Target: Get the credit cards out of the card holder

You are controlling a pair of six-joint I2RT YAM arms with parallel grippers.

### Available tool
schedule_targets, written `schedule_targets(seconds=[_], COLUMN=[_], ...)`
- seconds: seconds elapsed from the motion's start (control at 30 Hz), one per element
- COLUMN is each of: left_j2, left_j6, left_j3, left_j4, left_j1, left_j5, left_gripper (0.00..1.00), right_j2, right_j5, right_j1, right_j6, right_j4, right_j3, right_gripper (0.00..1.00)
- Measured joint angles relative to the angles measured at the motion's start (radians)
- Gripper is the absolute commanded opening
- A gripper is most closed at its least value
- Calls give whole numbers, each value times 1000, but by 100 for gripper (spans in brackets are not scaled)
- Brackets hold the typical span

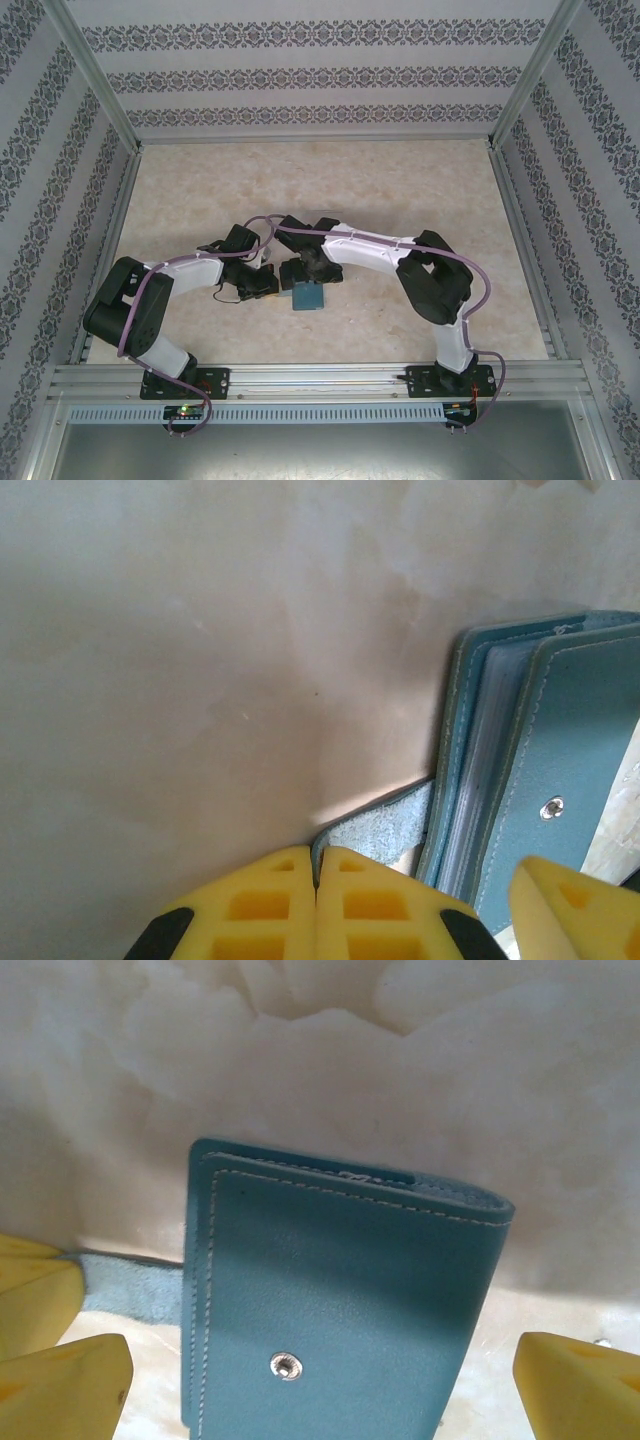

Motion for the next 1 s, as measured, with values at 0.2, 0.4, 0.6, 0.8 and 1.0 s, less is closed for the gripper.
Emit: schedule_targets(seconds=[0.2,0.4,0.6,0.8,1.0], left_j2=[0,0,0,0,2], left_j6=[3,16,23,28,33], left_j3=[0,0,0,1,4], left_j4=[0,-1,-1,-2,-6], left_j1=[1,1,1,1,2], left_j5=[1,2,3,3,3], left_gripper=[1,0,0,0,0], right_j2=[28,32,31,20,-19], right_j5=[15,19,29,45,64], right_j1=[0,0,0,0,0], right_j6=[0,0,0,0,0], right_j4=[-21,-31,-39,-55,-78], right_j3=[12,13,13,13,13], right_gripper=[94,92,91,91,90])
